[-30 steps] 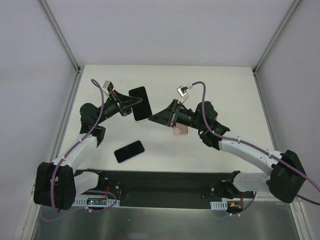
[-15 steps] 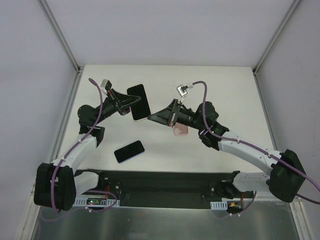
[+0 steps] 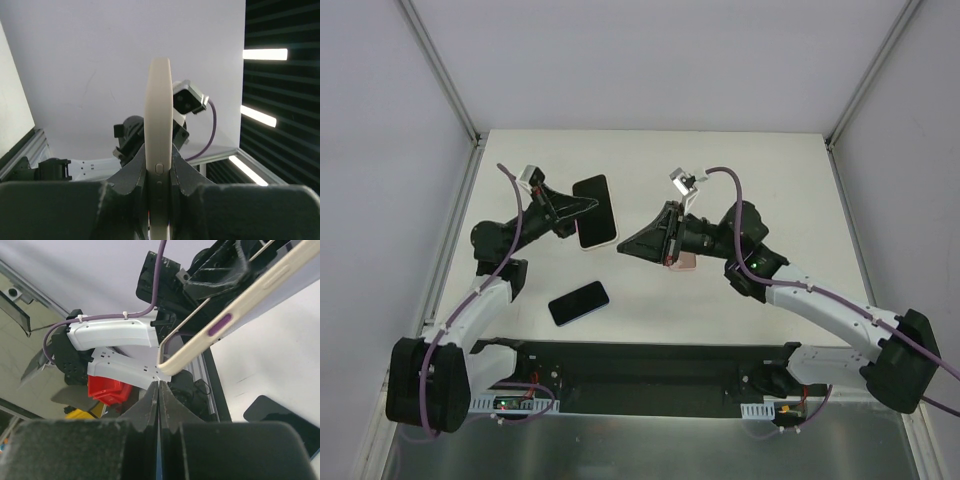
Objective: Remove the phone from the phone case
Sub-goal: Remove the phone case from the phone.
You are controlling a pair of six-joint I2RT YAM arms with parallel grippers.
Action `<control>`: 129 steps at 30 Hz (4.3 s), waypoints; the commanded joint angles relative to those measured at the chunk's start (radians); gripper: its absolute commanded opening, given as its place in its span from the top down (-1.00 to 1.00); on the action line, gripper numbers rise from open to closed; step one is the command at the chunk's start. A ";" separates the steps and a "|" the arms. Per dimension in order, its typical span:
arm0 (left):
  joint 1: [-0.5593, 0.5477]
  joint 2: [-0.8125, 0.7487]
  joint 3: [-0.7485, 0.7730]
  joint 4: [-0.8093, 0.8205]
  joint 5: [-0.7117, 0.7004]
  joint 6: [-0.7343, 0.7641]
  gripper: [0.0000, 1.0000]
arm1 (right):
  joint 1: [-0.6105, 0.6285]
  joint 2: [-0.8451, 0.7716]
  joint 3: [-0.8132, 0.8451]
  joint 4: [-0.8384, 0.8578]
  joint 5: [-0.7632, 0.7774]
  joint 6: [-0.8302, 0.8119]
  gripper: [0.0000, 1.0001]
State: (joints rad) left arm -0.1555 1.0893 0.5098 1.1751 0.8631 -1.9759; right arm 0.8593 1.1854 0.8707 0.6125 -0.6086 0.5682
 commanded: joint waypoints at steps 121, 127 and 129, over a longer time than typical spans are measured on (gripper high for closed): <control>0.002 -0.229 0.134 -0.261 0.139 0.061 1.00 | 0.026 0.144 0.326 -0.215 -0.295 -0.217 0.87; 0.002 -0.232 0.136 -0.256 0.148 0.048 1.00 | 0.024 0.166 0.312 -0.135 -0.329 -0.186 0.97; 0.002 -0.232 0.133 -0.233 0.146 0.032 1.00 | 0.024 0.168 0.307 -0.108 -0.336 -0.189 0.97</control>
State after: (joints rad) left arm -0.1486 0.8822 0.6071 0.8742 0.9878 -1.9003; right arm 0.8848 1.3479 1.1774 0.3359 -0.9279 0.3977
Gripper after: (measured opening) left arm 0.118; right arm 0.317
